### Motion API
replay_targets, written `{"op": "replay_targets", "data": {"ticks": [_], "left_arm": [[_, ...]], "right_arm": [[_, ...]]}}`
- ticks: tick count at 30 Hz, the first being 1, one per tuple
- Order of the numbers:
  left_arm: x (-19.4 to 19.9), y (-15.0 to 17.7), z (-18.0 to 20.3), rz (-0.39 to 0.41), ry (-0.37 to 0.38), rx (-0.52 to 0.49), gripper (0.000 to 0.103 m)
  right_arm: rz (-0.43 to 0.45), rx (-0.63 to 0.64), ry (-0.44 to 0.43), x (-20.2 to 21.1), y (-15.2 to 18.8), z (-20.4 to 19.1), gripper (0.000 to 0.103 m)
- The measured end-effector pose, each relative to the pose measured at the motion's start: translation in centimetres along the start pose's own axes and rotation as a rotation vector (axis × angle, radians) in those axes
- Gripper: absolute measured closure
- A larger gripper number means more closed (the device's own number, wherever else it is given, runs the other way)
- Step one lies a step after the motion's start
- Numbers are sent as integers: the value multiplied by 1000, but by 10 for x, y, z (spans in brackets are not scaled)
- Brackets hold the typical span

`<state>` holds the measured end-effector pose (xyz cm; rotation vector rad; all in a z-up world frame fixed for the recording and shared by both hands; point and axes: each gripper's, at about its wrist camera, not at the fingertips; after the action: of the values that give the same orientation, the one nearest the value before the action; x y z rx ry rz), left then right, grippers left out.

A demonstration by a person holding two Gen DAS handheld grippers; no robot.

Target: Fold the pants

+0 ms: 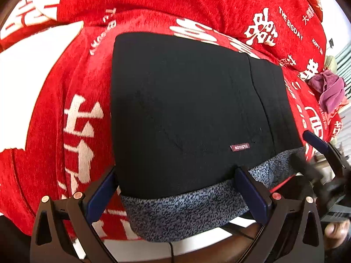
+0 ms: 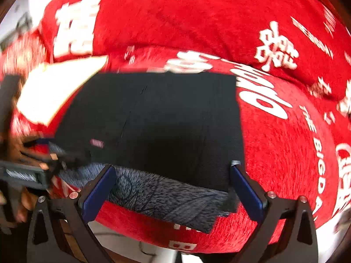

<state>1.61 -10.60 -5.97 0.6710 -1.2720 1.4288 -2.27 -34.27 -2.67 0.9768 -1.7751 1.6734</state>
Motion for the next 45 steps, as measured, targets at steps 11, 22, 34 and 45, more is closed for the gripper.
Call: {"op": "replay_targets", "data": {"ticks": [11,22,34,45], "left_arm": [[1,-31,-44,-14,51,77,0],[-35,-45,-23,-78,162,92,0],[-34,-46,-10,-19,122,63,5],[1,-47,10,53,74,-9,50]], "right_arm": [[31,-336,-49,11,-11,104,0],[-84,-304,-260,-66,-18,80,0],[-93,-261,-272,-69,-19,80,0],[-58,-247,-284,-39,-28,72,40]]}}
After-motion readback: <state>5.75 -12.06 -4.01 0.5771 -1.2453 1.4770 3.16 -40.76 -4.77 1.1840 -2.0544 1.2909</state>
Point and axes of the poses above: each gripper's, at about its wrist camera, not at the fingertips, and x roughly against the way its jaws point, z to its right, y to its underside, and after that the axes turned 2 degrees about -y, right-handed
